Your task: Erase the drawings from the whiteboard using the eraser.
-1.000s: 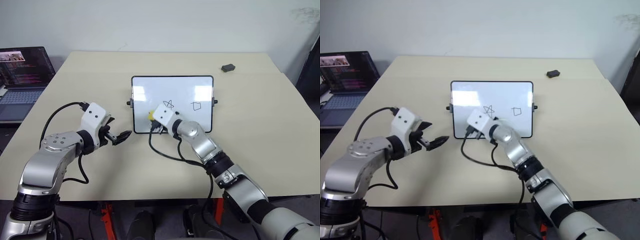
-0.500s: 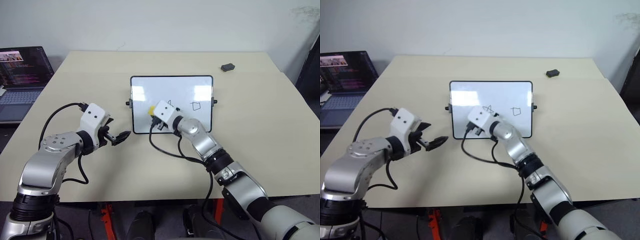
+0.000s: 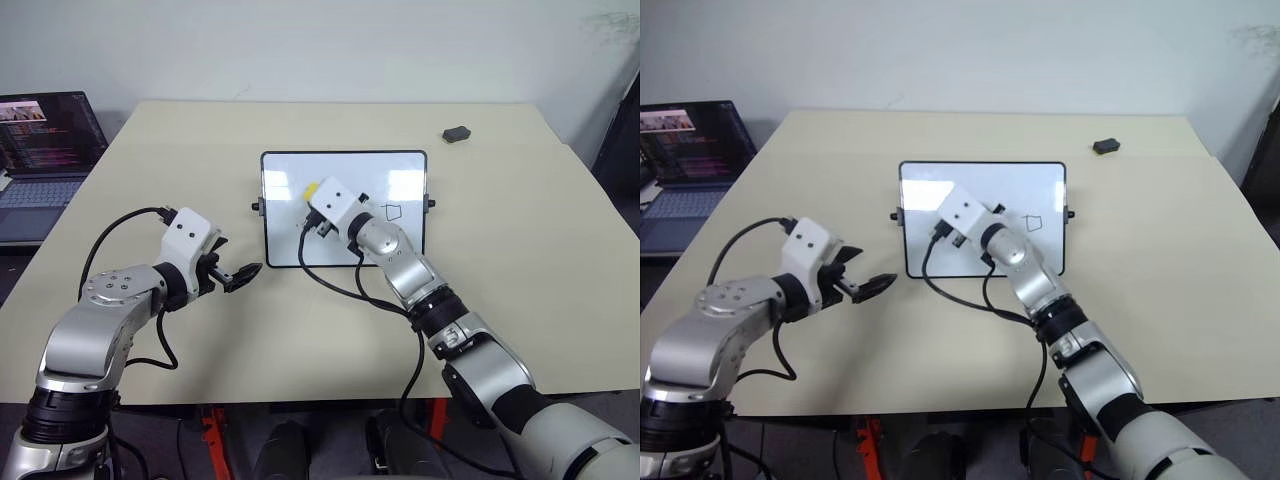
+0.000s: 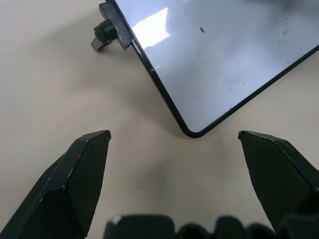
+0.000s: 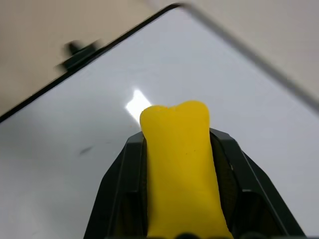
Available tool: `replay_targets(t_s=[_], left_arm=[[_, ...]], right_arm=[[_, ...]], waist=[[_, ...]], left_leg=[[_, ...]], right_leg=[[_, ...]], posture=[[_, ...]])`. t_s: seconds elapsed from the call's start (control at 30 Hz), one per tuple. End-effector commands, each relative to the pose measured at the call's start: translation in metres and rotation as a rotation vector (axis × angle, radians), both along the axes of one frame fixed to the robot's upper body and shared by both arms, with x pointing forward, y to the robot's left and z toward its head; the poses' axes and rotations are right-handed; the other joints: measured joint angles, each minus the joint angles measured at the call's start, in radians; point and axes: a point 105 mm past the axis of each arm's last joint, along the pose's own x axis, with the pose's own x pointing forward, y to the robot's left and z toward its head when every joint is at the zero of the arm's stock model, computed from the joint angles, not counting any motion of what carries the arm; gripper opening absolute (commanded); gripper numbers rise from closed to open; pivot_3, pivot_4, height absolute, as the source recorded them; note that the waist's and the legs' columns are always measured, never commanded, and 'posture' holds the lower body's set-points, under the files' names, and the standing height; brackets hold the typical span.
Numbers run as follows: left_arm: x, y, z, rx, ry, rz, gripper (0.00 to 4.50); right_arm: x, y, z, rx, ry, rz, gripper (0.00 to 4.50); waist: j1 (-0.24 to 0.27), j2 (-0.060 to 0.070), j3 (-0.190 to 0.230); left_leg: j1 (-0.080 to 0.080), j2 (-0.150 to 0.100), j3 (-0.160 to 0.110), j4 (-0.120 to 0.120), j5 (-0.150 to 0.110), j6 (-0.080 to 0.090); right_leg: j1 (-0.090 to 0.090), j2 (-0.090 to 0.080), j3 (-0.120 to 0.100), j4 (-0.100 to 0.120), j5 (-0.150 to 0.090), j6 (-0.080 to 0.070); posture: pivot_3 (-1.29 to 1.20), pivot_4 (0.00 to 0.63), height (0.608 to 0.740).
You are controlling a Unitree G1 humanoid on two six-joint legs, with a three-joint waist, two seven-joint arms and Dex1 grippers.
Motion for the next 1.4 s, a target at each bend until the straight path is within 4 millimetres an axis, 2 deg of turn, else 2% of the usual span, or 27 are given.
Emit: replay_targets(t_s=[0.03, 0.27, 0.37, 0.47, 0.67, 0.8, 0.97, 1.07, 1.2, 1.4], left_arm=[[0.0, 0.001, 0.012, 0.005, -0.054, -0.001, 4.5], [0.0, 0.002, 0.012, 0.007, -0.053, -0.002, 4.5], [0.001, 0.002, 0.012, 0.007, -0.053, -0.003, 4.5], [0.001, 0.002, 0.012, 0.007, -0.053, -0.006, 4.5], [0.002, 0.001, 0.012, 0.004, -0.054, -0.009, 4.5], [0.001, 0.0, 0.011, -0.009, -0.056, -0.004, 4.5], [0.0, -0.002, 0.013, -0.031, -0.066, -0.005, 4.5], [0.0, -0.003, 0.014, -0.043, -0.076, -0.007, 4.5], [0.001, -0.003, 0.017, -0.052, -0.09, -0.014, 4.5], [0.006, -0.007, 0.023, -0.072, -0.13, -0.032, 4.5]], right_arm=[[-0.005, 0.01, -0.001, -0.001, -0.001, 0.042, 1.32], [-0.027, 0.026, -0.042, -0.138, 0.123, 0.186, 1.32], [-0.036, 0.029, -0.054, -0.184, 0.16, 0.235, 1.32], [-0.033, 0.027, -0.048, -0.174, 0.142, 0.213, 1.32], [-0.024, 0.022, -0.016, -0.05, 0.067, 0.167, 1.32], [-0.033, 0.019, -0.003, 0.045, 0.093, 0.224, 1.32], [-0.048, 0.007, 0.007, 0.142, 0.107, 0.284, 1.32], [-0.061, -0.008, 0.003, 0.173, 0.127, 0.293, 1.32], [-0.075, -0.03, -0.015, 0.209, 0.196, 0.243, 1.32], [-0.086, -0.037, -0.025, 0.248, 0.241, 0.192, 1.32]], waist=[[0.0, 0.0, 0.0], [-0.002, 0.0, 0.0], [-0.001, 0.0, 0.0], [-0.001, 0.0, 0.0], [0.0, 0.0, 0.0], [0.001, 0.0, 0.0], [0.001, 0.0, 0.0], [0.003, 0.0, 0.0], [0.006, 0.0, 0.0], [0.004, 0.0, 0.0]], left_leg=[[0.0, 0.0, 0.0, 0.0, 0.0, 0.0], [-0.001, 0.0, 0.001, 0.0, 0.0, 0.0], [-0.001, 0.0, 0.001, 0.0, 0.0, 0.0], [-0.001, 0.0, 0.0, 0.001, 0.0, 0.0], [-0.001, 0.0, 0.0, 0.001, 0.0, 0.0], [-0.001, 0.0, 0.0, 0.001, 0.0, 0.0], [-0.001, 0.001, 0.0, 0.0, -0.001, -0.001], [-0.002, 0.001, 0.0, 0.0, -0.001, -0.001], [-0.002, 0.001, 0.0, 0.001, -0.001, -0.001], [-0.001, 0.002, 0.001, 0.001, -0.001, -0.001]], right_leg=[[0.0, 0.0, 0.0, 0.0, 0.0, 0.0], [-0.001, 0.0, 0.001, 0.0, 0.0, 0.0], [-0.001, 0.0, 0.0, 0.001, 0.0, 0.0], [-0.001, 0.0, 0.0, 0.001, 0.0, 0.0], [-0.001, 0.0, 0.0, 0.001, 0.0, 0.0], [-0.001, 0.0, 0.0, 0.0, 0.0, 0.0], [-0.001, 0.0, 0.0, 0.0, 0.0, 0.0], [-0.001, 0.0, 0.0, 0.0, 0.0, 0.0], [-0.001, 0.0, 0.0, 0.0, 0.0, 0.0], [-0.001, 0.001, 0.0, 0.0, -0.003, 0.004]], posture=[[0.0, 0.15, 0.74], [0.0, 0.15, 0.74], [0.0, 0.15, 0.74], [0.0, 0.15, 0.74], [0.0, 0.15, 0.74], [0.0, 0.15, 0.74], [0.0, 0.15, 0.74], [0.0, 0.15, 0.74], [0.0, 0.15, 0.74], [0.0, 0.15, 0.74]])
